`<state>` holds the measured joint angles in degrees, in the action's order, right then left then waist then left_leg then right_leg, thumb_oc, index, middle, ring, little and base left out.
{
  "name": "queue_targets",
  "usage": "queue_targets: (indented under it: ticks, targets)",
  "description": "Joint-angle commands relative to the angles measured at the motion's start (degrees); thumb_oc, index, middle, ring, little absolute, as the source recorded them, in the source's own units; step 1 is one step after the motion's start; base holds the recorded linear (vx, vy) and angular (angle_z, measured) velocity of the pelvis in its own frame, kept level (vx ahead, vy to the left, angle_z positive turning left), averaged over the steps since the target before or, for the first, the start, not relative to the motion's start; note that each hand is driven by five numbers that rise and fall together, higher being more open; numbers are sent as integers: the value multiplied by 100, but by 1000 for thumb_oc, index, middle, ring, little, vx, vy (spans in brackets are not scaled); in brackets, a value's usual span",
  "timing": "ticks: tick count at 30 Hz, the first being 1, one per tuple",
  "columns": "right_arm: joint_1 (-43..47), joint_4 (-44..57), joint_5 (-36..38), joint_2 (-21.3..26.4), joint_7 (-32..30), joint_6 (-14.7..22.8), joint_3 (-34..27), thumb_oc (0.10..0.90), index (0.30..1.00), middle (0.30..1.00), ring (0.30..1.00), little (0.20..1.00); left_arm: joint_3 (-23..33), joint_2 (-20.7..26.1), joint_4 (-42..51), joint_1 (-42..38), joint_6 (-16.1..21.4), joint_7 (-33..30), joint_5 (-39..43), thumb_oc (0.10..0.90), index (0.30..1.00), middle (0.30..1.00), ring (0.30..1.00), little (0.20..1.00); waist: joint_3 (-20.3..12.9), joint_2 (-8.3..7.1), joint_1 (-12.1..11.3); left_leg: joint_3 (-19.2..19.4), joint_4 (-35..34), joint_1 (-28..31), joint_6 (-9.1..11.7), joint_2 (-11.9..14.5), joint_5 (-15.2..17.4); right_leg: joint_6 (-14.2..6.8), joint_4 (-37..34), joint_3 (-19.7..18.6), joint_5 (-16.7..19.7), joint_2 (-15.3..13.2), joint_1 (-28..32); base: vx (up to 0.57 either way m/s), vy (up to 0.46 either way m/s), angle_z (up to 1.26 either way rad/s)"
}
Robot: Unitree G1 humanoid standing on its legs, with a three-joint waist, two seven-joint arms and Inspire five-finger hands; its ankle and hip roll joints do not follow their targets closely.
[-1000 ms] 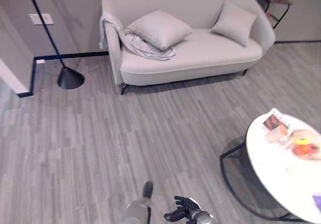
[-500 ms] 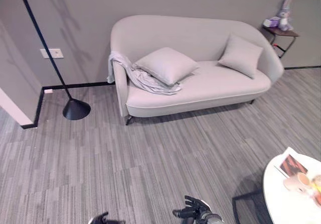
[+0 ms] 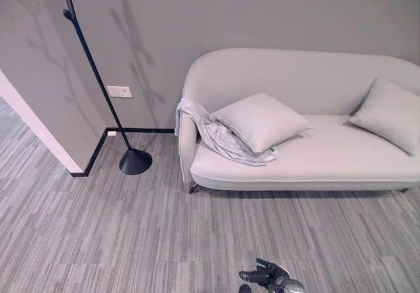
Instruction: Hang the clothes on the sofa on the clothes rack.
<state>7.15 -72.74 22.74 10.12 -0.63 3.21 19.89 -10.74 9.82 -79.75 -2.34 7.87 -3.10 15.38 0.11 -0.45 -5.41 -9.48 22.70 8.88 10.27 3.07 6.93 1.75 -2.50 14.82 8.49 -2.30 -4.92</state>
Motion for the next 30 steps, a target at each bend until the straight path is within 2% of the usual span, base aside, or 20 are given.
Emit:
queue_targets:
  ticks: [1,3,4,6,7,8,9,11,13,14,15,17,18,21,22,23,24,26,28,30]
  targets:
    - [173,465,-565,-79,-152,262,106,800,900,900,900,900,-385,13,52,-430,136,-148,-200,800,900,900,900,900,497,-255,-98,-10,-188,-472,-219,612,-1245,-760,-233,315,-114,-483,272,166,-175,-1]
    - [402,647,-839,80,-220,256,282,800,900,900,900,900,-477,64,182,-512,159,-172,-237,800,900,900,900,900,699,-416,-167,593,414,-989,-433,834,-1196,-666,-250,428,-270,-522,470,140,-175,23]
    - [511,804,-976,179,-263,239,372,800,900,900,900,900,-472,104,284,-545,166,-177,-216,800,900,900,900,900,771,-450,-209,950,346,-1162,-497,944,-1020,-664,-250,502,-389,-540,565,174,-112,57]
    - [602,1235,-1167,335,-313,207,495,800,900,900,900,900,-359,191,395,-521,173,-199,-79,800,900,900,900,900,809,-486,-288,1325,79,-1420,-565,869,-640,-693,-250,550,-534,-567,693,235,-6,63]
    - [633,1730,-1345,463,-328,195,598,800,900,900,900,900,-189,205,410,-471,174,-274,95,800,900,900,900,900,787,-495,-316,1716,-633,-1677,-593,799,-521,-745,-250,673,-710,-605,784,445,140,17]
    - [669,2183,-1671,575,-392,178,716,800,900,900,900,900,-79,183,396,-392,139,-295,224,800,900,900,900,900,727,-406,-396,1915,-1544,-1870,-412,857,-932,-815,-250,694,-942,-495,979,508,285,36]
    - [685,2466,-1969,666,-504,205,786,800,900,900,900,900,64,176,424,-327,151,-354,382,800,900,900,900,900,730,-326,-532,1896,-2449,-2095,-398,773,-1606,-797,-250,788,-1011,-420,1088,566,352,68]
    - [705,2701,-2386,722,-783,227,778,800,900,900,900,900,320,136,466,-275,218,-436,852,800,900,900,900,900,736,-321,-693,1670,-2770,-2562,-296,701,-1821,-783,-250,781,-1225,-356,1394,488,376,48]
    - [618,2933,-2734,697,-990,131,662,800,900,900,900,900,827,37,182,-135,119,-399,1562,800,900,900,900,900,574,-308,-697,1729,-2763,-2258,-361,684,-1976,-844,-203,666,-1278,-365,1734,475,399,-9]
    - [567,3019,-2873,695,-1067,33,573,800,900,900,900,900,927,72,250,-145,129,-480,1704,800,900,900,900,900,540,-375,-715,1712,-2674,-2235,-427,613,-1943,-878,-91,628,-1287,-457,1774,484,479,-43]
    - [564,2987,-2920,653,-1370,-8,287,800,900,900,900,900,737,184,312,-170,135,-569,1176,800,900,900,900,900,508,-515,-729,1808,-2390,-2138,-625,393,-1664,-1000,501,561,-1241,-793,1699,365,398,-38]
    - [644,2887,-2857,662,-1501,-14,160,800,900,900,900,900,573,234,348,-212,133,-606,907,800,900,900,900,900,490,-551,-726,1844,-2322,-2113,-719,297,-1541,-1056,773,530,-1127,-925,1590,260,390,-11]
    - [763,2893,-2960,736,-1679,-52,-13,800,900,900,900,900,233,304,404,-261,91,-619,316,800,900,900,900,900,483,-542,-663,1880,-2318,-1930,-927,107,-1338,-1155,1497,461,-777,-1169,1339,269,480,-6]
    - [984,3033,-3307,942,-1933,-144,-191,800,900,900,900,900,-36,350,413,-285,15,-522,-94,800,900,900,900,900,609,-399,-506,1944,-2382,-1504,-1205,-55,-1065,-1244,2901,369,-91,-1476,801,177,342,0]
    - [986,3035,-3308,943,-1932,-146,-192,800,900,900,900,900,-36,348,412,-289,15,-522,-95,800,900,900,900,900,615,-403,-514,1953,-2382,-1501,-1210,-62,-1063,-1250,2916,355,-96,-1486,791,184,252,4]
    - [1080,3186,-3598,1086,-2093,-249,-292,800,900,900,900,900,-90,386,439,-297,-23,-525,-171,800,900,900,900,900,678,-245,-434,1982,-2461,-1230,-1300,-28,-940,-1251,3470,558,-37,-1571,480,215,185,5]
    - [1038,3335,-3717,1185,-2159,-340,-401,800,900,900,900,900,-84,401,446,-282,-43,-521,-225,800,900,900,900,900,741,-235,-394,1980,-2576,-1032,-1323,-89,-914,-1238,3588,591,-178,-1608,339,297,186,-5]
    - [992,3525,-3740,1334,-2253,-388,-622,800,900,900,900,900,-64,407,435,-245,-44,-496,-271,800,900,900,900,900,779,-221,-320,1903,-2684,-846,-1262,-118,-880,-1197,3023,670,-367,-1536,233,228,-25,-12]
    - [1042,3584,-3774,1531,-2354,-416,-809,800,900,900,900,900,-71,381,358,-226,-15,-476,-382,800,900,900,900,900,781,-204,-309,1855,-2767,-783,-1116,-28,-822,-1242,2151,709,-424,-1686,244,196,-182,13]
    - [1029,3539,-3837,1724,-2384,-431,-920,800,900,900,900,900,-117,334,264,-236,0,-485,-539,800,900,900,900,900,760,-250,-282,1711,-2770,-759,-951,42,-728,-1350,1164,480,-156,-1900,178,163,-218,34]
